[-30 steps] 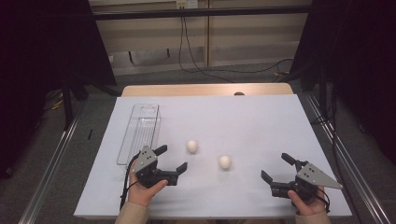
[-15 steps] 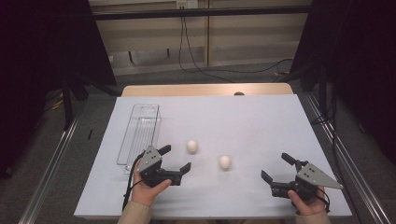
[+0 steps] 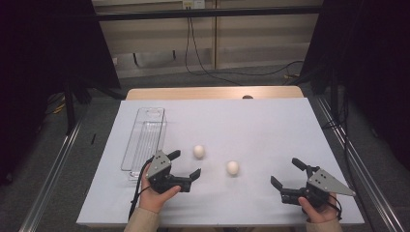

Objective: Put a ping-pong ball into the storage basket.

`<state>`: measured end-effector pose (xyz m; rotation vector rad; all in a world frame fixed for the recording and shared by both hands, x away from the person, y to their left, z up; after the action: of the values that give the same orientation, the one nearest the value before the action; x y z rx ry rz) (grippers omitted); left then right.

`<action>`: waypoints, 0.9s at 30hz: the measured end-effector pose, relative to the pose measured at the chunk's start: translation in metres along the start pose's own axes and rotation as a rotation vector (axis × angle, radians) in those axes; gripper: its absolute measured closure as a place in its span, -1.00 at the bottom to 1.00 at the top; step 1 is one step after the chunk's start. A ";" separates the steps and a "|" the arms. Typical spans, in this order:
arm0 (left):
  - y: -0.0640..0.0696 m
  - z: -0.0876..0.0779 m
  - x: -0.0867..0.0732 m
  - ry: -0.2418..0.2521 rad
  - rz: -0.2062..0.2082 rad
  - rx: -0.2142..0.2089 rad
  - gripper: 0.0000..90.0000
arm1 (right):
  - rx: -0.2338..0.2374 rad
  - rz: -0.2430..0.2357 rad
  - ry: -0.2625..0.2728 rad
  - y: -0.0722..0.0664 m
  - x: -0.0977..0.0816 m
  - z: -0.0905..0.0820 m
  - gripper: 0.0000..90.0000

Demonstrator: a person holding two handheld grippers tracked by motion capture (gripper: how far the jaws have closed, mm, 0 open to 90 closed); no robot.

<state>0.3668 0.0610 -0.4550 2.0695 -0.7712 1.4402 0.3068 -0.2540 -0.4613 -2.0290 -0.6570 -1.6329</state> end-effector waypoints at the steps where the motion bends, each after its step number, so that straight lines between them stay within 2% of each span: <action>1: 0.001 0.001 0.000 -0.004 0.003 -0.003 -0.95 | 0.000 0.000 0.000 0.000 0.000 0.000 -0.92; 27: 0.010 0.012 -0.001 -0.018 0.012 -0.020 -0.95 | 0.001 0.002 0.010 0.000 0.001 0.000 -0.92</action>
<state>0.3678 0.0459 -0.4588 2.0693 -0.8027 1.4160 0.3067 -0.2540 -0.4602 -2.0189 -0.6523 -1.6403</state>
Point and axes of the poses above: each handheld gripper's, and its own axes: z roughly forward along the jaws, x roughly out of its top, y roughly to its right, the point moved 8 cm from there along z, roughly forward along the jaws, and after that the axes turned 8 degrees about x, right-handed, at the moved point
